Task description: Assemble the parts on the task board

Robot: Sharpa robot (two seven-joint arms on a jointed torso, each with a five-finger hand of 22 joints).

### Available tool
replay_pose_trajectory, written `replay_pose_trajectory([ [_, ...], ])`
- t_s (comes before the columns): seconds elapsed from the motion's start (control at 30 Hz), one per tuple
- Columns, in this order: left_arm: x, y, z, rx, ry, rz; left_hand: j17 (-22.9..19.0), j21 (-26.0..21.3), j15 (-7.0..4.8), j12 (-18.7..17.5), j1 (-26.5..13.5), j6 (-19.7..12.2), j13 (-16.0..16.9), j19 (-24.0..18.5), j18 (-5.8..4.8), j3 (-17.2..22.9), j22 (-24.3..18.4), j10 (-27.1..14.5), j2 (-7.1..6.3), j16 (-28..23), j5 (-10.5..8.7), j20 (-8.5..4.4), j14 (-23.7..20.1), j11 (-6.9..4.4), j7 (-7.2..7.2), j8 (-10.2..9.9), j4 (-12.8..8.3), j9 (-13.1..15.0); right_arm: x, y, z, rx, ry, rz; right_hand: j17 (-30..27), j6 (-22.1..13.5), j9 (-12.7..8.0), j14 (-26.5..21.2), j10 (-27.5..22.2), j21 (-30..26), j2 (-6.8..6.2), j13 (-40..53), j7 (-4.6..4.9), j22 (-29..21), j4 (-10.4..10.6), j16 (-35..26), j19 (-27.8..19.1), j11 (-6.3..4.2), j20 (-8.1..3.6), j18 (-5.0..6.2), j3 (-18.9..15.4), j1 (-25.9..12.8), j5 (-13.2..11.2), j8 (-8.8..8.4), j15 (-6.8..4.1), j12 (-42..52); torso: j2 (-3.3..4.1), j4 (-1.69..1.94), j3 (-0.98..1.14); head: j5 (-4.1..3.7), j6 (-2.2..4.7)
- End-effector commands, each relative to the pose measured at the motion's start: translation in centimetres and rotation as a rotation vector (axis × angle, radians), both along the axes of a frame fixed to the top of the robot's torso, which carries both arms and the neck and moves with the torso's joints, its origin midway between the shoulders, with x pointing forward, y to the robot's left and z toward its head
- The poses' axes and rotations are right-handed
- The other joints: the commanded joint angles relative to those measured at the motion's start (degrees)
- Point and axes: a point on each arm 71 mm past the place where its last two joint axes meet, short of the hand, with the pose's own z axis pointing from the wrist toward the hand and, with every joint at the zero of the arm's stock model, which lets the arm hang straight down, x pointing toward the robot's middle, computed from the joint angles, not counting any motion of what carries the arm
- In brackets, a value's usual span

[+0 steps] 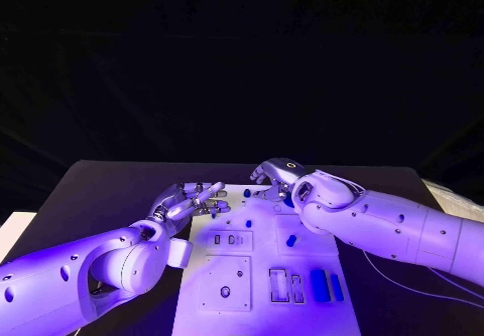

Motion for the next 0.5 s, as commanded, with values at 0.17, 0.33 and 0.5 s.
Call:
replay_pose_trajectory([
  [0.17, -0.1, 0.0, 0.2, -0.010, -0.003, -0.014, 0.1, -0.2, 0.16, -0.2, 0.0, -0.1, -0.1, 0.5, 0.09, 0.0, -0.1, -0.2, 0.31, -0.2, -0.10, -0.03, 0.0, 0.43, 0.19, -0.2, -0.5, -0.1, -0.7, -4.7, 1.6, 0.039, 0.095, -0.074, 9.3, 1.3, -0.1, 2.9, 15.6, 5.3, -1.15, 3.8, -1.96, 8.6, 1.3, 6.5, 6.1, -3.37, -1.71, -1.18, -1.4, -0.6, 1.6, -0.08, -2.49, 7.7, -0.51, -0.90, 0.10, -0.37, -0.15],
  [0.33, -0.1, 0.1, 0.1, -0.009, -0.003, -0.014, 0.1, -0.2, 0.16, -0.2, 0.0, -0.1, -0.1, 0.5, 0.09, 0.0, -0.1, -0.2, 0.31, -0.2, -0.10, -0.03, 0.0, 0.43, 0.19, -0.2, -0.5, -0.1, -0.7, -7.5, 1.5, 0.044, 0.200, -0.141, 28.7, -0.4, -0.3, 5.9, 21.3, 11.8, -2.48, 23.9, -2.75, 19.2, 2.5, 18.8, 12.5, -4.41, -3.17, -3.22, -5.7, -0.2, 3.6, -0.38, -3.48, 27.7, -0.68, -1.10, 0.13, -0.46, -0.17],
  [0.5, 0.0, 0.1, 0.1, -0.010, -0.002, -0.015, 0.1, -0.2, 0.16, -0.2, 0.0, -0.1, -0.1, 0.5, 0.09, 0.0, -0.1, -0.2, 0.31, -0.2, -0.10, -0.03, 0.0, 0.43, 0.19, -0.2, -0.5, -0.1, -0.4, -8.7, 1.1, 0.029, 0.249, -0.179, 35.1, -1.5, -0.2, 5.8, 15.9, 14.4, -0.43, 50.2, -2.01, 22.8, 5.6, 22.7, 13.1, -3.34, -2.09, -3.83, -11.6, 2.3, 4.3, -0.08, -2.68, 50.6, -0.64, -0.99, 0.17, -0.69, -0.23],
])
